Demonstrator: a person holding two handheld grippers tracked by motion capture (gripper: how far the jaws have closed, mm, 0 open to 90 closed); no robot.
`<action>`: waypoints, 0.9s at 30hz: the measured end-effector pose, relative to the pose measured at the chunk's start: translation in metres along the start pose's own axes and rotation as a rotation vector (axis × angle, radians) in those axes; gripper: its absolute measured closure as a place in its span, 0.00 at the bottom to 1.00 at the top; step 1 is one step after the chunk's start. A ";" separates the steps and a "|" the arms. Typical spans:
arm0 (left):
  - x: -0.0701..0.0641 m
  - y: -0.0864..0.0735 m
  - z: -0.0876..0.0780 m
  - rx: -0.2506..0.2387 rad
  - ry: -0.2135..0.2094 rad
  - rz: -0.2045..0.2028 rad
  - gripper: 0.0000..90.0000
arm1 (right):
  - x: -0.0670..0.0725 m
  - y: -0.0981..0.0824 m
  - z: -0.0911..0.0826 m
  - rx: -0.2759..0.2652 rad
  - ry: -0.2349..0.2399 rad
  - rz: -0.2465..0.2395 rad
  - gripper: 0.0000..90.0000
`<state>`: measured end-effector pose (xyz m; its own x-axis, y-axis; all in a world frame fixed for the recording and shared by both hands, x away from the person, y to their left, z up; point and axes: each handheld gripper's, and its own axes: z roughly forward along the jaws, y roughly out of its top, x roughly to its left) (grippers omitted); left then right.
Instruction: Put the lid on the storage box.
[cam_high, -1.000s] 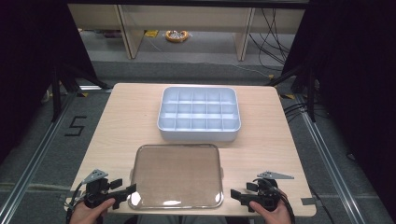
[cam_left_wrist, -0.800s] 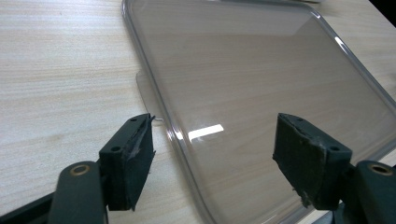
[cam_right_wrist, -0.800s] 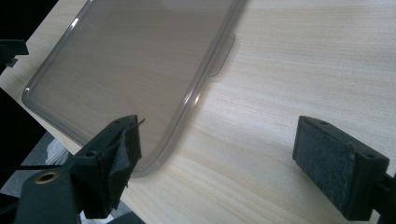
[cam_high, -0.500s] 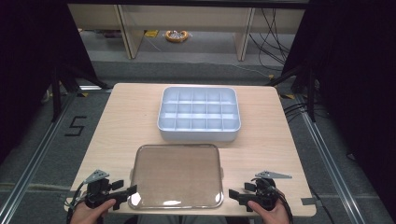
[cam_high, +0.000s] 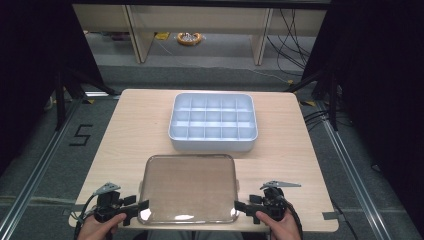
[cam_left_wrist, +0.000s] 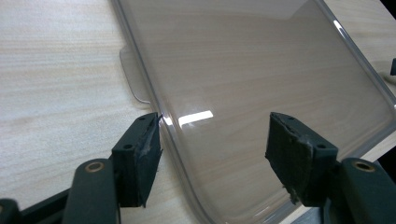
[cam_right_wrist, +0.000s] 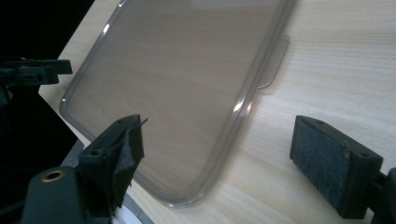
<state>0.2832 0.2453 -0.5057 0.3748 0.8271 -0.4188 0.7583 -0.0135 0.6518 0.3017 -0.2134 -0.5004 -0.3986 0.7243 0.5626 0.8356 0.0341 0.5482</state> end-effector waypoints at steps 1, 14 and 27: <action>0.000 0.000 0.001 0.004 0.004 -0.006 0.40 | -0.001 0.001 0.002 -0.003 -0.002 -0.027 0.21; 0.002 -0.002 0.008 0.047 -0.003 -0.025 0.45 | 0.003 0.006 0.016 0.022 -0.005 -0.042 0.22; -0.004 -0.003 0.013 0.047 -0.023 -0.009 0.47 | 0.002 0.008 0.024 0.001 0.011 0.045 0.23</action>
<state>0.2868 0.2351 -0.5141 0.3798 0.8141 -0.4393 0.7855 -0.0330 0.6180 0.3170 -0.1954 -0.5097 -0.3648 0.7177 0.5932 0.8531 0.0023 0.5218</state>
